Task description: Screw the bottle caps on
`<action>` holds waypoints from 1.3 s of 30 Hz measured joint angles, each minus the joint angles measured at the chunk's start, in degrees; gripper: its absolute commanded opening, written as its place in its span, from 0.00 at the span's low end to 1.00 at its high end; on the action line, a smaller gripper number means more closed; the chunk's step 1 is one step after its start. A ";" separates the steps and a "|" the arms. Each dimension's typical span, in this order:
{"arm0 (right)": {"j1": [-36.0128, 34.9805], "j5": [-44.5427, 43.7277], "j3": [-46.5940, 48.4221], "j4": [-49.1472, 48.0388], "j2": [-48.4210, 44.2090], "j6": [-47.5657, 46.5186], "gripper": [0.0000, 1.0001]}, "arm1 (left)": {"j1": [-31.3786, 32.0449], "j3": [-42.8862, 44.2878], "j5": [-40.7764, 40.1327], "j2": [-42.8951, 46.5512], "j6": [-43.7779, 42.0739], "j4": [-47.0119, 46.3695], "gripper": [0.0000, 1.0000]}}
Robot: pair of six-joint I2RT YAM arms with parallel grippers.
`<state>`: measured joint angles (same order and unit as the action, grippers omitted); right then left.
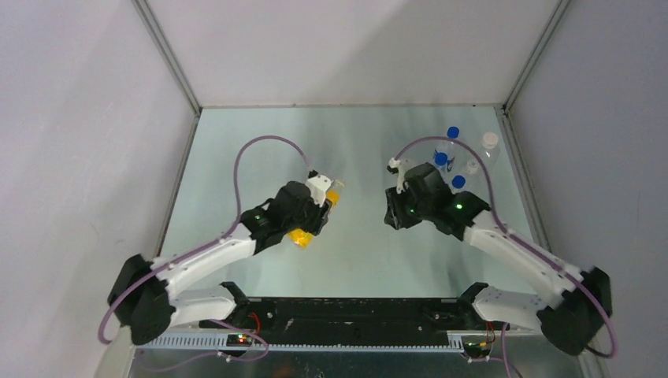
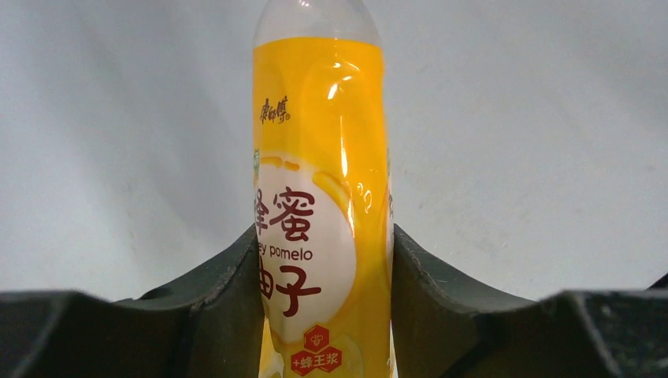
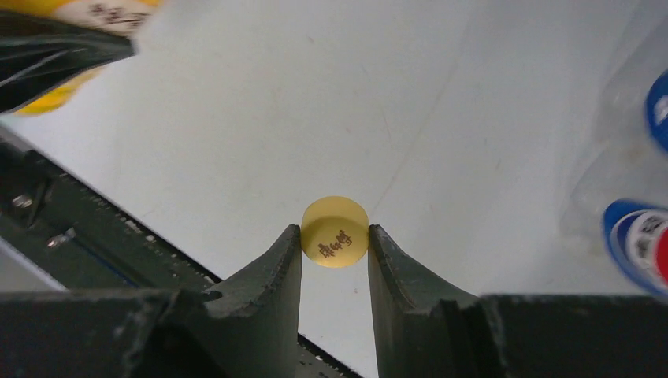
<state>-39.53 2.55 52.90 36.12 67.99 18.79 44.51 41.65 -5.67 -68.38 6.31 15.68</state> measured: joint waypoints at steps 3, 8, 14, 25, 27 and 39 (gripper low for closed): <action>0.00 2.91 1.92 -0.22 -6.91 -6.29 0.00 | 0.15 -0.61 1.22 6.14 -3.32 -3.56 0.40; 0.02 10.32 2.99 -2.51 -17.53 -18.99 0.00 | 0.20 -3.45 5.77 15.61 -9.88 -9.99 0.36; 0.02 18.40 4.50 -5.55 -23.15 -33.51 0.00 | 0.26 -8.41 10.95 22.34 -18.97 -17.25 0.38; 0.02 32.06 9.40 -3.98 -21.75 -54.16 0.00 | 0.37 -7.65 25.29 23.71 -32.83 -14.25 0.39; 0.02 33.68 9.40 -3.41 -21.64 -56.76 0.00 | 0.37 -6.36 27.80 23.19 -34.18 -12.44 0.38; 0.00 40.30 9.42 2.10 -20.15 -69.40 0.00 | 0.37 -1.77 40.87 21.92 -35.19 -8.87 0.19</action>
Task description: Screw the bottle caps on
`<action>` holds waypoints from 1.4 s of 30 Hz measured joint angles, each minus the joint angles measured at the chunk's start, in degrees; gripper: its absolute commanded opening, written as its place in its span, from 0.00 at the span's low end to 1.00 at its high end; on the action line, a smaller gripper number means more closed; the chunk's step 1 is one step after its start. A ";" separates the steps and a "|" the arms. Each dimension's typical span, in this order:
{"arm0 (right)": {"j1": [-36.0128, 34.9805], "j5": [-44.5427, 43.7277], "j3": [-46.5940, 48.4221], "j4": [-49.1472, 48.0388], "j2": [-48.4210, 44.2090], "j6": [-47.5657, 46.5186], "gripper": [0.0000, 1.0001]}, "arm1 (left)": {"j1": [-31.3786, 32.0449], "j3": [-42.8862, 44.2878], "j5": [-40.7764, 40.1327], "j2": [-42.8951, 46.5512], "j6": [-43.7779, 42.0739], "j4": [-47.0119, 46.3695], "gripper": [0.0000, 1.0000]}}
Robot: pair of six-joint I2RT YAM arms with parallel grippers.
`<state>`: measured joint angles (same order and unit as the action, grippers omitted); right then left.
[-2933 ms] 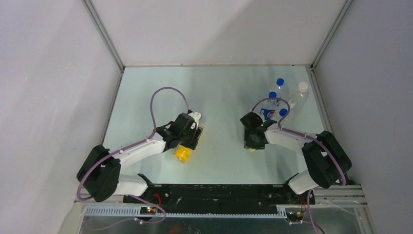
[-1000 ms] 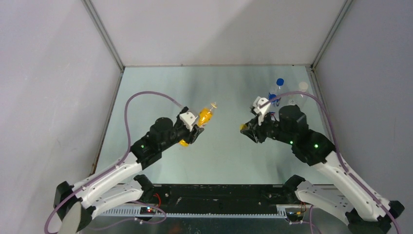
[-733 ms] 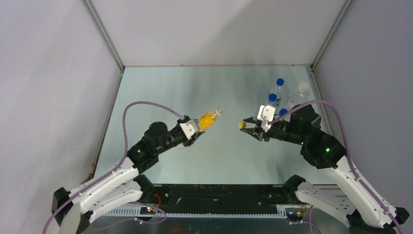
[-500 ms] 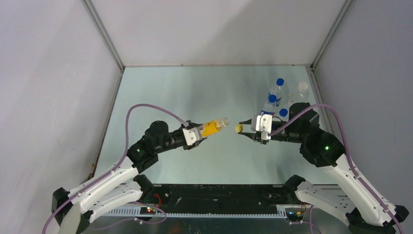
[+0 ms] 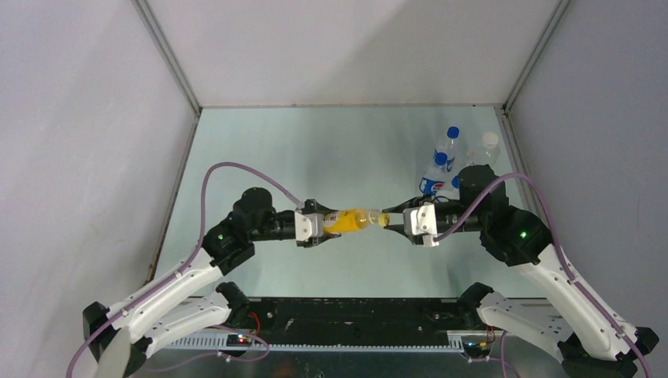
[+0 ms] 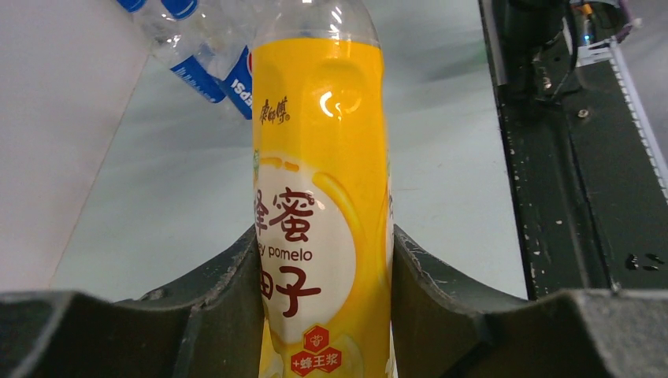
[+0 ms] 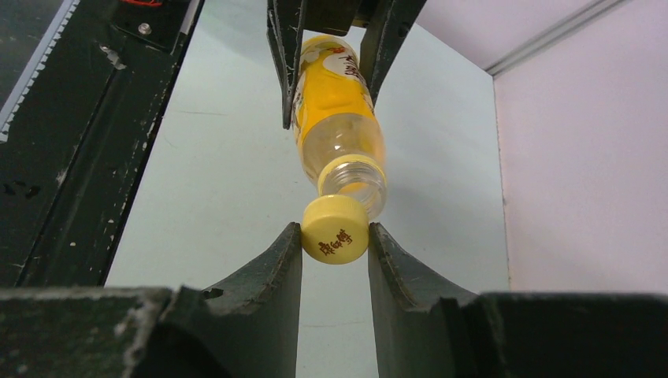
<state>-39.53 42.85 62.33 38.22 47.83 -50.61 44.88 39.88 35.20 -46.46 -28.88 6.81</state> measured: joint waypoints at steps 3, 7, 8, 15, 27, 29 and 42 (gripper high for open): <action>0.00 1.29 0.00 0.33 0.04 -0.92 0.00 | -0.02 0.11 1.95 -0.09 0.39 0.83 0.15; -0.02 2.56 0.00 0.63 0.04 -1.55 0.00 | -0.02 0.59 4.31 -0.79 0.87 2.73 0.08; -0.02 2.71 0.00 0.70 0.04 -1.62 0.00 | -0.02 0.76 4.55 -0.92 0.98 3.06 0.07; -0.09 4.44 0.00 0.81 0.07 -2.03 0.00 | -0.94 2.21 8.41 -2.54 3.43 4.20 0.02; -1.55 7.23 0.96 0.24 2.03 -4.02 0.00 | -6.95 10.69 22.08 -8.20 3.28 17.38 0.00; -2.08 7.85 0.96 0.44 2.16 -4.15 0.00 | -7.10 13.31 23.17 -9.64 0.72 22.47 0.00; -5.44 7.91 0.96 3.06 3.82 -5.42 0.00 | -7.41 21.88 26.01 -16.65 -10.49 42.12 0.00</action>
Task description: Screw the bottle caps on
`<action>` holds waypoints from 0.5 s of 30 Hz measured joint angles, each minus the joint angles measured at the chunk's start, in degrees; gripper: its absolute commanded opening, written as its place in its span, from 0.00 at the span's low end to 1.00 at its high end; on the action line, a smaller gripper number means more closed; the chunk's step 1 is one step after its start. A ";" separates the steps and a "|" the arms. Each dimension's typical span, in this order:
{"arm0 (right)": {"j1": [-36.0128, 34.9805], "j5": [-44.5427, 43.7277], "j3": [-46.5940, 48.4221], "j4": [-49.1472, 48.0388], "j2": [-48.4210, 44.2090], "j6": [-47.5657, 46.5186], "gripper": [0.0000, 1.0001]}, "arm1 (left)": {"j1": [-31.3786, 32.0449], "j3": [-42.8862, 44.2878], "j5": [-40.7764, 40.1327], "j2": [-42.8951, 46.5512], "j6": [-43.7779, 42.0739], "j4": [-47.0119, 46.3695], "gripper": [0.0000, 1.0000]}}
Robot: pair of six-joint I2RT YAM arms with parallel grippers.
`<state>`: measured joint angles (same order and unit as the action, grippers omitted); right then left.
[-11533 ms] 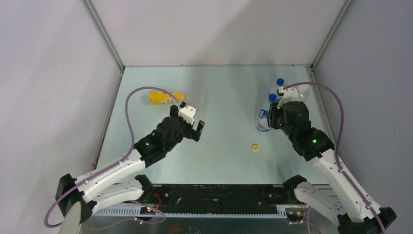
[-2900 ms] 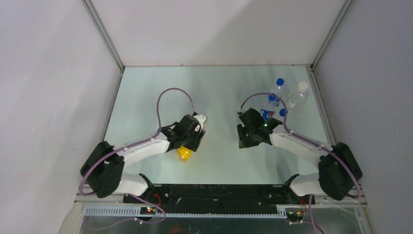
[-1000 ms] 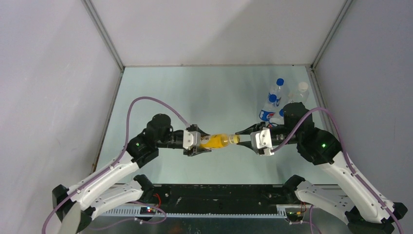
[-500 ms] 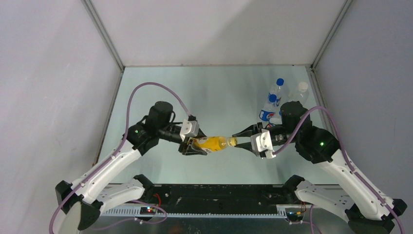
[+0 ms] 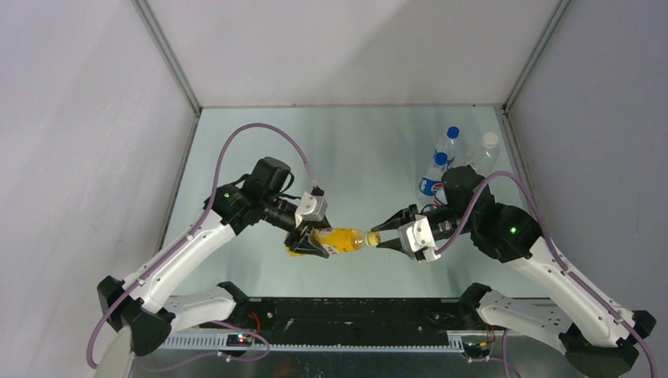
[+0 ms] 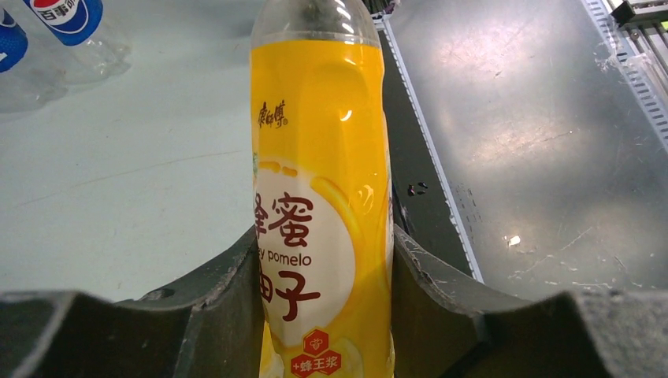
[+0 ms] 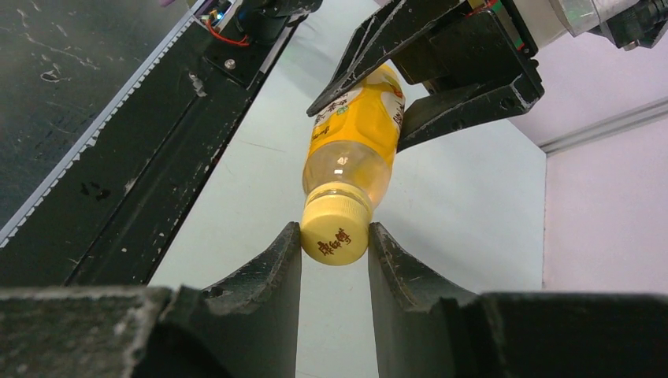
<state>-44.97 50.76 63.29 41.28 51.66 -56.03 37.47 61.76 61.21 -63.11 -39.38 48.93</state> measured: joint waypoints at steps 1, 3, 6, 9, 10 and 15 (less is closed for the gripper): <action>-0.09 0.02 0.00 0.00 0.07 0.07 0.00 | -0.02 -0.20 -0.02 0.17 0.13 -0.22 0.00; -0.13 0.11 0.04 -0.04 0.31 0.55 0.00 | -0.07 -1.27 -0.11 1.01 1.22 -1.81 0.00; -0.15 0.44 0.11 -0.44 0.90 2.56 0.00 | -0.07 -4.90 -0.50 3.65 4.37 -7.15 0.00; -0.17 0.28 0.24 -1.40 1.79 5.90 0.00 | 0.04 -9.49 -2.12 7.39 8.61 -13.84 0.00; -0.17 -0.11 0.31 -1.84 1.99 7.67 0.00 | 0.15 -10.71 -2.84 8.37 9.62 -15.80 0.00; -0.11 -3.23 0.48 -4.59 2.64 18.14 0.00 | 1.88 -15.10 -9.31 12.92 12.83 -23.56 0.00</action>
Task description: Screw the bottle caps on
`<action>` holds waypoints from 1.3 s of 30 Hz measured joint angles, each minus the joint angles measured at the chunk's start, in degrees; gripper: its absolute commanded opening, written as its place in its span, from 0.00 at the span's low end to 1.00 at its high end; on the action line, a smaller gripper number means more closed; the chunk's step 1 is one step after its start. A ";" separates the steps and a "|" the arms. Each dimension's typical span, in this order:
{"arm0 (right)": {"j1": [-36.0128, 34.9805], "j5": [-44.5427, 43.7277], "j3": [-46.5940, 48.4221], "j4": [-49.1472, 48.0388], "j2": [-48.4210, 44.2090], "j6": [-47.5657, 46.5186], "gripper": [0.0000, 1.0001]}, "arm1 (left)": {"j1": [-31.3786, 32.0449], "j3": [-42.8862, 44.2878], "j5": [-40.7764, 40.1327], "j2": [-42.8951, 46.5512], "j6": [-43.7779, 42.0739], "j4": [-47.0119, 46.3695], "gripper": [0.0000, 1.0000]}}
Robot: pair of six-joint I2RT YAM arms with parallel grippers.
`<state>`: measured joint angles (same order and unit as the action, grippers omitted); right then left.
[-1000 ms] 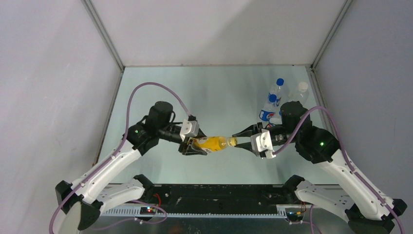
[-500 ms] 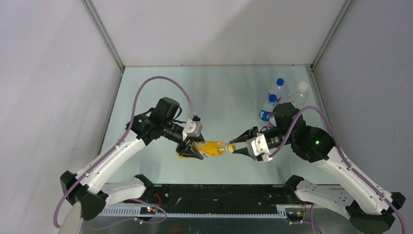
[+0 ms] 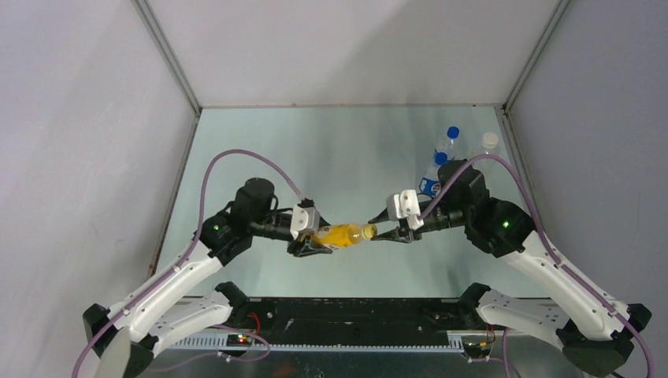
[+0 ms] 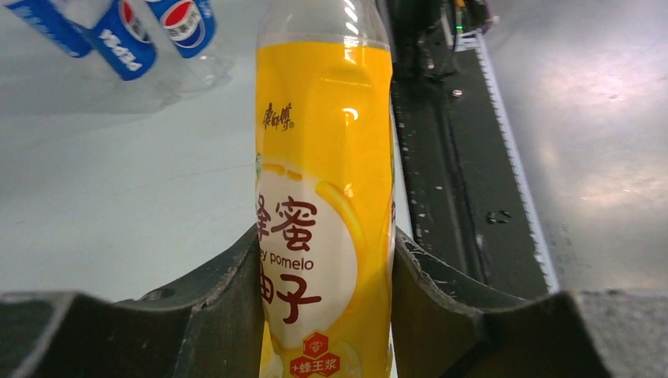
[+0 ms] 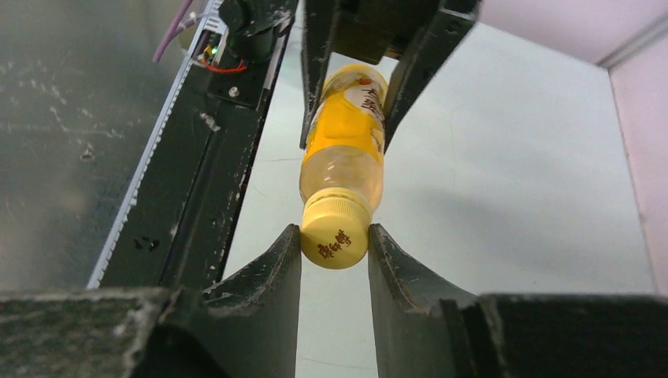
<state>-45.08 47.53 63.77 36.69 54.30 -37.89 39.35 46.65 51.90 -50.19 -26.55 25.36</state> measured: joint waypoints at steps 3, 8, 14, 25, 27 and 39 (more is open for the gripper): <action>0.00 -3.26 0.31 -2.19 0.39 8.79 0.00 | 1.97 -2.08 -6.05 1.95 0.68 -4.20 0.00; 0.02 -10.71 0.50 -5.84 1.60 24.55 0.00 | 6.27 -4.98 -18.91 2.82 0.48 -10.47 0.00; 0.00 -21.79 0.59 -7.30 4.09 44.35 0.00 | 14.01 -8.59 -40.94 2.64 -3.69 -17.33 0.00; 0.00 -38.88 2.38 -3.52 6.91 75.89 0.00 | 27.50 -14.40 -76.74 -7.21 -14.19 -40.13 0.00; 0.00 -40.65 2.38 -2.89 7.32 79.49 0.00 | 29.18 -15.76 -81.40 -10.19 -15.04 -45.68 0.00; -0.02 -44.24 2.32 -3.43 6.51 81.13 0.45 | 31.78 -18.18 -87.65 -13.73 -9.03 -54.18 0.00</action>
<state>-45.10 3.29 66.08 33.26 60.82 43.24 71.13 28.47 -35.75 -63.92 -35.57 -28.82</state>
